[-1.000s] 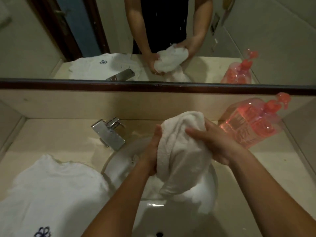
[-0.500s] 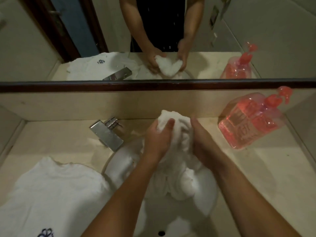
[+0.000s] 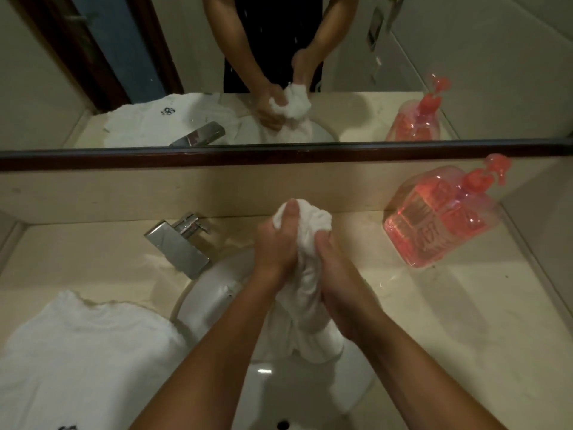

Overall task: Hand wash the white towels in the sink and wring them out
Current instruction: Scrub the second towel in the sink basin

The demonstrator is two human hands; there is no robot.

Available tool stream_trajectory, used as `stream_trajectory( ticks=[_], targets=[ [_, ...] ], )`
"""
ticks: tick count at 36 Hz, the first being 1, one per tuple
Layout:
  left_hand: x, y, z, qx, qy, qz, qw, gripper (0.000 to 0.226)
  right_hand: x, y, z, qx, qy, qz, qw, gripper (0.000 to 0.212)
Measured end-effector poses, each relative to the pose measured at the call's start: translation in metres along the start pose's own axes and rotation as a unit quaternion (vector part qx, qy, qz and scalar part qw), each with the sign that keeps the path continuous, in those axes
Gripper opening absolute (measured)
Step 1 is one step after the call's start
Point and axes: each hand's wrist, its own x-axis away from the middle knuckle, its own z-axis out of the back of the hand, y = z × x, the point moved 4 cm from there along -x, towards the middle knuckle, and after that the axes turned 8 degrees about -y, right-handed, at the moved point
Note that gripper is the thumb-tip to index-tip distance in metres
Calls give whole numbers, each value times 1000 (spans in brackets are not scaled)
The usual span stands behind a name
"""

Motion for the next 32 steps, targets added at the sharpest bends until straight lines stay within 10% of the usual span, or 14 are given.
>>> stream_trajectory(
  ticks=[4, 9, 16, 22, 26, 32],
  targets=[
    [18, -5, -20, -13, -72, 0, 997, 34, -23, -11, 27, 10, 72, -11, 997, 42],
    [2, -2, 3, 22, 8, 53, 998, 47, -10, 14, 11, -32, -64, -43, 996, 53],
    [-3, -14, 21, 298, -97, 178, 933, 98, -7, 21, 58, -116, -159, -101, 975, 33],
    [0, -14, 33, 371, -152, 192, 896, 96, -10, 40, 81, 89, -135, -102, 982, 41],
    [2, -25, 45, 356, -164, 174, 904, 98, -20, 37, 83, -92, -93, -52, 990, 55],
    [7, -44, 36, 206, -123, 177, 955, 84, -38, 15, 62, -27, -68, -48, 996, 35]
  ],
)
